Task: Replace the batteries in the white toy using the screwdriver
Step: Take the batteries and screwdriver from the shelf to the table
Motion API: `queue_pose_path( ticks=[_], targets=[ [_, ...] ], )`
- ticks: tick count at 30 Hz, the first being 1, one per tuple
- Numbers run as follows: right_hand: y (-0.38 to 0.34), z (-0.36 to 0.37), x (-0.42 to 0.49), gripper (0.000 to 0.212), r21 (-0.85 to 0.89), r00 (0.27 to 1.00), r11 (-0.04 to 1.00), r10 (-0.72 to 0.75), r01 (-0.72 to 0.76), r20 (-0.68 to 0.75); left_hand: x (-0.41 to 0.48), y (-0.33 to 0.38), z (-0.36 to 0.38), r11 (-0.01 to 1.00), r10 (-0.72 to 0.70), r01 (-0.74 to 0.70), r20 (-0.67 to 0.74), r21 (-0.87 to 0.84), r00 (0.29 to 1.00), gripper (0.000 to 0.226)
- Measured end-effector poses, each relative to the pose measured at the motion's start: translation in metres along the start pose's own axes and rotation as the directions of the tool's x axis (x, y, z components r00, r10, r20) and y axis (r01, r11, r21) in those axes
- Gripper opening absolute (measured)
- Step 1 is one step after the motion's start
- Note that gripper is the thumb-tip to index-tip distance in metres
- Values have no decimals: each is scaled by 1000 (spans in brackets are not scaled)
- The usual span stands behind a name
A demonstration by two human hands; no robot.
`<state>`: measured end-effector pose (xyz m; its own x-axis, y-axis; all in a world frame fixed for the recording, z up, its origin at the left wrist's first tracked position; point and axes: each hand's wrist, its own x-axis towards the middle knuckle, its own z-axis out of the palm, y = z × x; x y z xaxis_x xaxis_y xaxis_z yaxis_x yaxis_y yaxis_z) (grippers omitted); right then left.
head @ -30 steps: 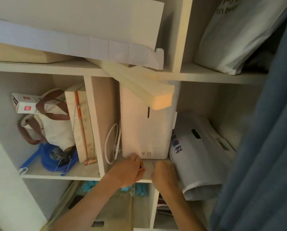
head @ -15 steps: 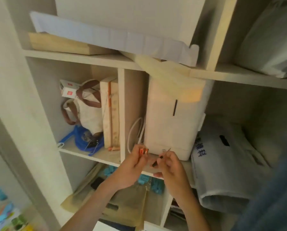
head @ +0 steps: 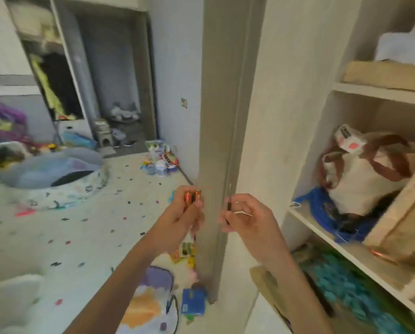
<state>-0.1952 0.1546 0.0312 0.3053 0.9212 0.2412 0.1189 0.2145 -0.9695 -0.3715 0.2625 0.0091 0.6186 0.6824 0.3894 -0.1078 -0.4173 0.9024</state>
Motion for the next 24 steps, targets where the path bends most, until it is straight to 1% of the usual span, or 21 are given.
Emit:
queue_pose_path(
  ticks=[4,6,8,11,13,17,24],
  targets=[
    [15,128,58,17,37,982,999,-5,-2,186,-42,-18,-137,998,-42,52,-215,44,976,13],
    [21,194,83,18,48,968,999,-20,8,251,-64,-26,-204,994,-69,93,-305,65,950,16],
    [24,257,106,17,71,948,997,-25,3,319,-82,-31,-265,987,-60,110,-370,116,927,23],
    [31,338,138,10,69,927,997,14,-43,375,-101,-36,-342,979,-52,134,-444,156,895,32],
    [35,383,158,10,29,919,998,44,-60,392,-109,-41,-385,973,-54,157,-488,172,871,30],
    [46,459,203,13,0,881,999,37,-42,472,-114,-65,-452,965,-74,205,-577,166,814,20],
    [86,582,309,10,16,793,1000,3,-16,609,-84,-126,-562,941,-69,281,-707,188,704,20]
  ],
)
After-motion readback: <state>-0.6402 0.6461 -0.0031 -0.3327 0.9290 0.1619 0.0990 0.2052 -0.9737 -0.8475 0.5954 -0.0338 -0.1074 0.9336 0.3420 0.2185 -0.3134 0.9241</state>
